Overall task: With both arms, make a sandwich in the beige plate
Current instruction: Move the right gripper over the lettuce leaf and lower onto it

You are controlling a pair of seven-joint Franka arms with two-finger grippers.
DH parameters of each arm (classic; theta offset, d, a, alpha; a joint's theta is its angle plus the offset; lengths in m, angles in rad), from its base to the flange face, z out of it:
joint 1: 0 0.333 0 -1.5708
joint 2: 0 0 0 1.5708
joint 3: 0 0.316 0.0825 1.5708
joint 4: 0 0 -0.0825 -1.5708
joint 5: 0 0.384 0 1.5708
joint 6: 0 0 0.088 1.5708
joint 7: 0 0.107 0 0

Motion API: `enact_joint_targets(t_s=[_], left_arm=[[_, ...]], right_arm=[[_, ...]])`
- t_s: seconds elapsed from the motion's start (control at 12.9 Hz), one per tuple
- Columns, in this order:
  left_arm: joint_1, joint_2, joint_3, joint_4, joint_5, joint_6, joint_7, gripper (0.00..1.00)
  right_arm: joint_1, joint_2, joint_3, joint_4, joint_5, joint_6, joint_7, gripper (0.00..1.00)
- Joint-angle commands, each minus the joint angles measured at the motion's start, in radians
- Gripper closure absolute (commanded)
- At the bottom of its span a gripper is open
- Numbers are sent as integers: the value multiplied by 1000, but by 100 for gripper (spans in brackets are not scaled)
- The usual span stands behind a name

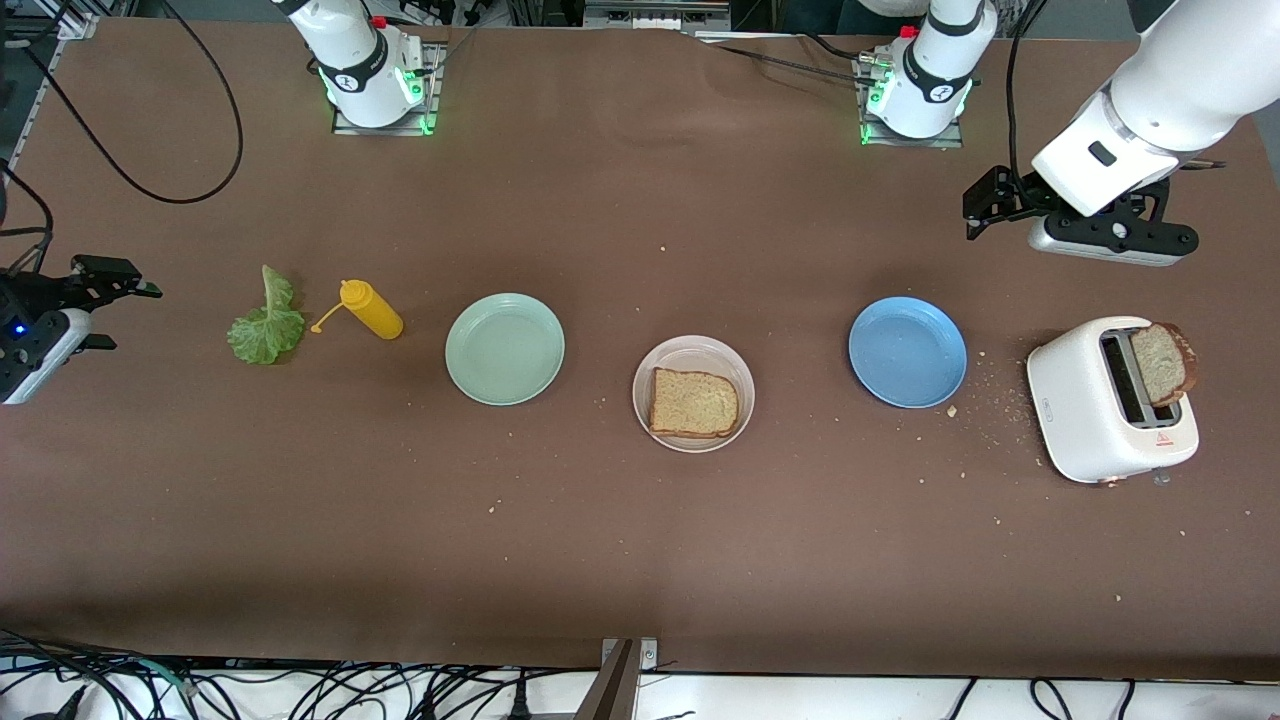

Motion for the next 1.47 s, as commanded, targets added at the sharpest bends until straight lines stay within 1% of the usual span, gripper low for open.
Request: enact_joint_targets(t_s=[0.0, 0.08, 0.15, 0.31, 0.39, 0.54, 0.7, 0.77, 0.85, 1.01, 1.24, 1.31, 1.39], left_arm=[[9, -9, -8, 1, -5, -13, 4, 0], [9, -9, -8, 1, -5, -13, 4, 0], [9, -9, -8, 1, -5, -13, 4, 0], [8, -11, -8, 1, -5, -14, 2, 0], [9, -9, -8, 1, -5, -23, 4, 0], [9, -9, -8, 1, -5, -23, 4, 0], [9, -11, -8, 1, -5, -29, 4, 0], [11, -9, -6, 1, -5, -31, 5, 0], [12, -9, -6, 1, -5, -31, 4, 0], [12, -9, -6, 1, -6, -33, 5, 0], [20, -9, -5, 1, -31, -40, 5, 0], [31, -9, -5, 1, -33, -40, 5, 0], [32, -9, -5, 1, -33, -40, 5, 0]], right_arm=[[56, -76, -5, -114, -99, 50, 229, 1], [67, -102, -3, -180, -123, 92, 312, 1], [70, -133, -3, -264, -136, 155, 345, 1], [70, -218, -3, -473, -137, 339, 366, 1], [70, -233, -4, -554, -137, 422, 385, 1], [68, -216, -9, -650, -137, 560, 394, 1], [65, -179, -27, -746, -137, 724, 408, 1], [65, -161, -46, -783, -137, 798, 408, 1], [65, -126, -57, -794, -137, 849, 406, 1], [65, -78, -77, -793, -137, 872, 400, 1], [62, -23, -77, -793, -137, 901, 406, 1], [62, -12, -80, -793, -137, 904, 406, 2], [62, -7, -80, -791, -137, 906, 405, 7]])
